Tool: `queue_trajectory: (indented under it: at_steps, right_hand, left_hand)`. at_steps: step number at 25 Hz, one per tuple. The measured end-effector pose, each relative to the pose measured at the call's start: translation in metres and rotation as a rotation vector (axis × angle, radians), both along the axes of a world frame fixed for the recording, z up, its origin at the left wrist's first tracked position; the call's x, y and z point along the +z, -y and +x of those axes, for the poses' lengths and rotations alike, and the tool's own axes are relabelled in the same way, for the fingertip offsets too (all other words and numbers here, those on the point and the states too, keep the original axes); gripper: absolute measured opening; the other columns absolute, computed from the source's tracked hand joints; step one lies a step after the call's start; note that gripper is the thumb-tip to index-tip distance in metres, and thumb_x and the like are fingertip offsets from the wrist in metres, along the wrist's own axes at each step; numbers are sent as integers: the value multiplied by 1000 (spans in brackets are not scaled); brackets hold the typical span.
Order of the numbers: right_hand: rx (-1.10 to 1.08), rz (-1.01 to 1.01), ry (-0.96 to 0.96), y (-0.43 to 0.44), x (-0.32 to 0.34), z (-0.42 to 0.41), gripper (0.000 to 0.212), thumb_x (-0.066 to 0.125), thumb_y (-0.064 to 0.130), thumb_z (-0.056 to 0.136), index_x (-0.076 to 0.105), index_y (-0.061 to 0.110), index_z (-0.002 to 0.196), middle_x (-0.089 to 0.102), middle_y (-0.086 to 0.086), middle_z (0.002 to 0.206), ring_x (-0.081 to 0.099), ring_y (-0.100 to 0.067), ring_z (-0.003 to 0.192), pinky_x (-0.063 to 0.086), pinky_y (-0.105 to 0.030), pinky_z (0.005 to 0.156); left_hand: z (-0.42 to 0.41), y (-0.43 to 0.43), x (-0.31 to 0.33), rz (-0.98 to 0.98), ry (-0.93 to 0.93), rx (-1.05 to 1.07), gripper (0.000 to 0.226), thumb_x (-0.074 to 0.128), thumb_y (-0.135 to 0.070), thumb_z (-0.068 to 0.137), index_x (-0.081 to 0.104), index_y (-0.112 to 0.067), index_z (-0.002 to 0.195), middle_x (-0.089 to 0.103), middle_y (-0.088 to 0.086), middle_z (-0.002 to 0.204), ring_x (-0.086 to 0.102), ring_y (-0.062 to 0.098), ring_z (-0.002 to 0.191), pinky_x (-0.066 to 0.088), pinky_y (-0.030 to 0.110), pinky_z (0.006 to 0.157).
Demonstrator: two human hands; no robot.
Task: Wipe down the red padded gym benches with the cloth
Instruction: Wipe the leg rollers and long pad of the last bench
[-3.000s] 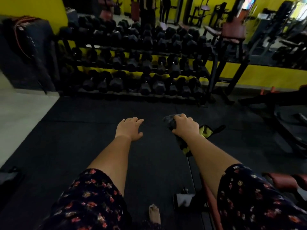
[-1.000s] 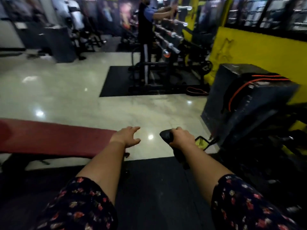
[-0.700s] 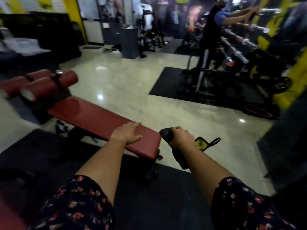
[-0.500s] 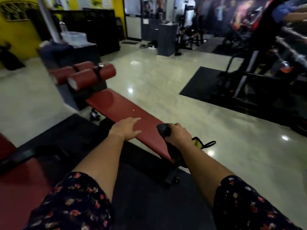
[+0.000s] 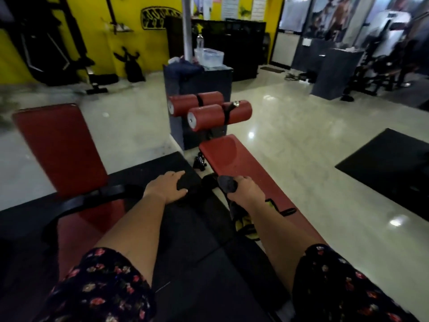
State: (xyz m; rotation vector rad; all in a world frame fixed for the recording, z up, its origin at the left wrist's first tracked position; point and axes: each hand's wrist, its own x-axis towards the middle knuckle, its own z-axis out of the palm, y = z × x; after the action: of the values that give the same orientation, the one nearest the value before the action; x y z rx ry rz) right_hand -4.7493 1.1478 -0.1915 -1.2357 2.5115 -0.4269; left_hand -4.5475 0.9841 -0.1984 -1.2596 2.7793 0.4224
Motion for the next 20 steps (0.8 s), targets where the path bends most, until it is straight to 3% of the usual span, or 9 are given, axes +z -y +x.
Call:
queue_trajectory:
  at_steps: [10,20]
  right_hand:
    - [433,80,-217,198,3,-59,54,66,36,86,47,22,134,45,-6,133,48,-35,119,48,-44,89]
    - [536,85,-199,329,-2,-107,59,69,40,83,47,23,136,48,-7,132,50,-34,121,50,-42,91]
  left_hand:
    - [-21,115,-19,-8,93,291,74,49,-52,96,15,-30,157,27,4,159,36,29,140,36,43,111]
    - [-51,197,-21,18,42,494,75,54,-52,94,19,-30,156,33,3,156,40,28,137,42,43,105]
